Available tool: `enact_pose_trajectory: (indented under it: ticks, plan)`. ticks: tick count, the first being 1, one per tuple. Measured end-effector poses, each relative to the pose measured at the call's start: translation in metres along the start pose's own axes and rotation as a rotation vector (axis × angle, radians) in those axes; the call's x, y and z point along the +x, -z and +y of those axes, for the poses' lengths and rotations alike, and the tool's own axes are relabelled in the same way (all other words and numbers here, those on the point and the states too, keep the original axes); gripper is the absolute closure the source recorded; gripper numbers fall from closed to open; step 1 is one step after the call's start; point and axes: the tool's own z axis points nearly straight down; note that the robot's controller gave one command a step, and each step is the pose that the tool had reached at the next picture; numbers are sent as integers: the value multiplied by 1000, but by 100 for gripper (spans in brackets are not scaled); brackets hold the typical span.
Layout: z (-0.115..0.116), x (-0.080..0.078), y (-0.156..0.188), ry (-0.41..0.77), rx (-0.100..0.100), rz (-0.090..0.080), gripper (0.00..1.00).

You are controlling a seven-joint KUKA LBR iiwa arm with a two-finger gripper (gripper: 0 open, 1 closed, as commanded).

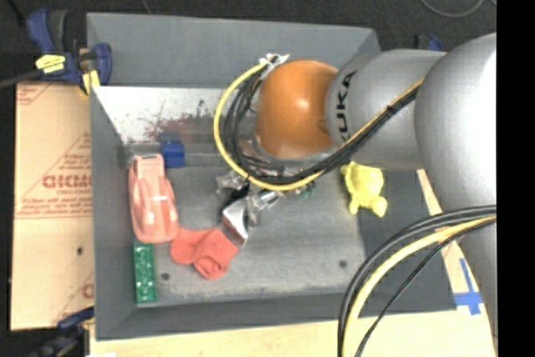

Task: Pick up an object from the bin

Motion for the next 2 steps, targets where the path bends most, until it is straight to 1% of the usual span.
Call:
enact_pose_trajectory:
  ticks: [2]
  plan:
    - [0,0,0,-2,0,0,100]
